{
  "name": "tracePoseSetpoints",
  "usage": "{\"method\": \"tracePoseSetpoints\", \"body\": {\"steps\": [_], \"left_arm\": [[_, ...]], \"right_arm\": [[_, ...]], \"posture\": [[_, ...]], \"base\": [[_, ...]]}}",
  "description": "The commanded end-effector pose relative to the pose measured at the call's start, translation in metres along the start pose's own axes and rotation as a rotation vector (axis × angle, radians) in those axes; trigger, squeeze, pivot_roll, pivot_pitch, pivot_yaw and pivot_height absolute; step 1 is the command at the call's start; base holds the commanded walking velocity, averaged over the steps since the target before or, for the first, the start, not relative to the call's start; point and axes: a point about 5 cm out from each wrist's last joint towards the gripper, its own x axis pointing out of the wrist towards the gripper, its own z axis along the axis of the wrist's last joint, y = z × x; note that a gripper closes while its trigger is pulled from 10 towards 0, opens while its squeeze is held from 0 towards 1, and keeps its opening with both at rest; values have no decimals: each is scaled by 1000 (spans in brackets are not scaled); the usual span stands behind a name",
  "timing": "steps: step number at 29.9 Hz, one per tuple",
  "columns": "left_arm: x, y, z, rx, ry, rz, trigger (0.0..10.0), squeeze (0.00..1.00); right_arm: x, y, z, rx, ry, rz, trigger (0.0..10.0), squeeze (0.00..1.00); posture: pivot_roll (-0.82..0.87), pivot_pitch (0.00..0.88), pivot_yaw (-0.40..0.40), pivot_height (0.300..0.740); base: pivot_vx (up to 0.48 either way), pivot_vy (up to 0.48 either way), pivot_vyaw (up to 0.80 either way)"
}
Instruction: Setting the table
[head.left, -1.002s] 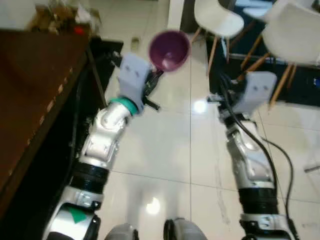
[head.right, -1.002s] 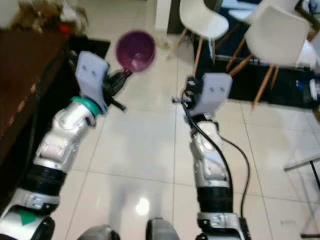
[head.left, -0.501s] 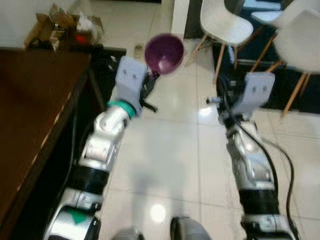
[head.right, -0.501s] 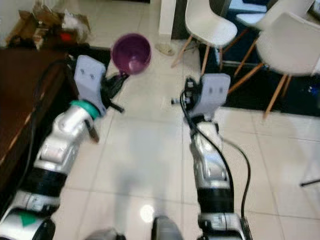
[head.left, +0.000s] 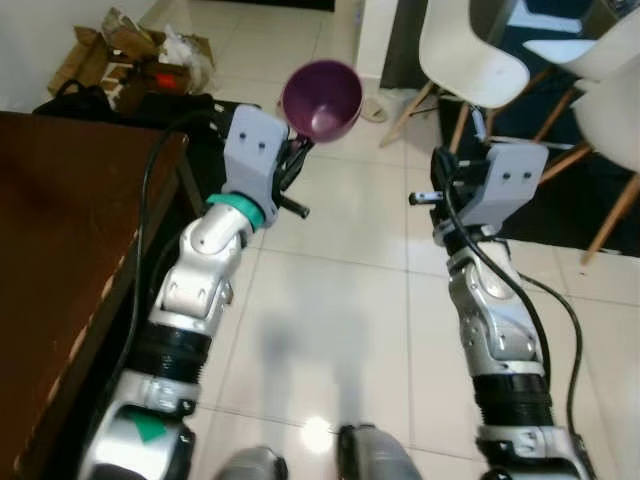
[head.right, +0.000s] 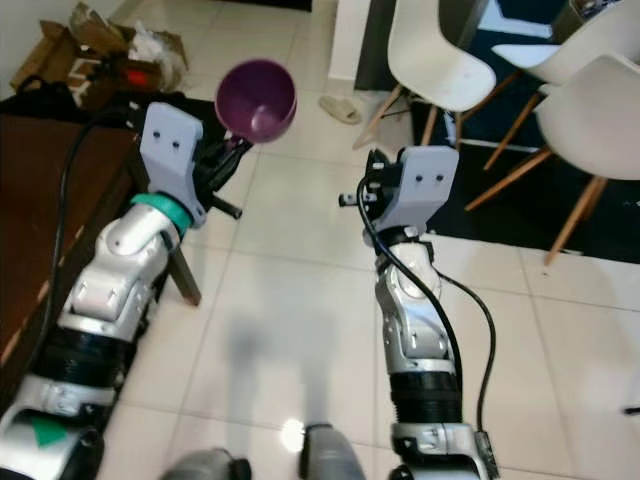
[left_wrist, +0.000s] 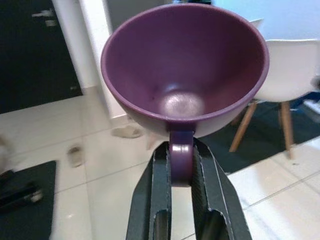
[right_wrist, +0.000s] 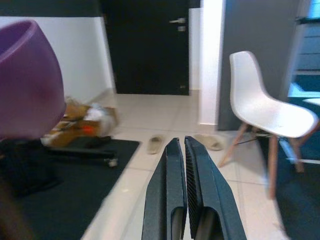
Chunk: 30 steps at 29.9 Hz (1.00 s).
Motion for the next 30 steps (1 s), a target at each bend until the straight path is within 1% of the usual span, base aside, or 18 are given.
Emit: {"method": "tracePoseSetpoints", "body": {"steps": [1,20,24,30], "left_arm": [[-3,7,-2,14,6,21,10000,0],[-3,7,-2,3,1,21,10000,0],[-4,6,-2,-19,6,19,10000,0],[-8,8,-3,-28,11,30,10000,0]], "right_arm": [[-1,2,-2,4,5,2,10000,0],[0,1,0,17,-3,-10,10000,0],[1,2,1,-3,-7,-4,10000,0],[1,-1,1,-6,-2,-21,10000,0]], "posture": [[18,0,41,740],[18,0,41,740],[18,0,43,740],[23,0,43,740]], "base": [[454,0,0],[443,0,0],[124,0,0],[0,0,742]]}}
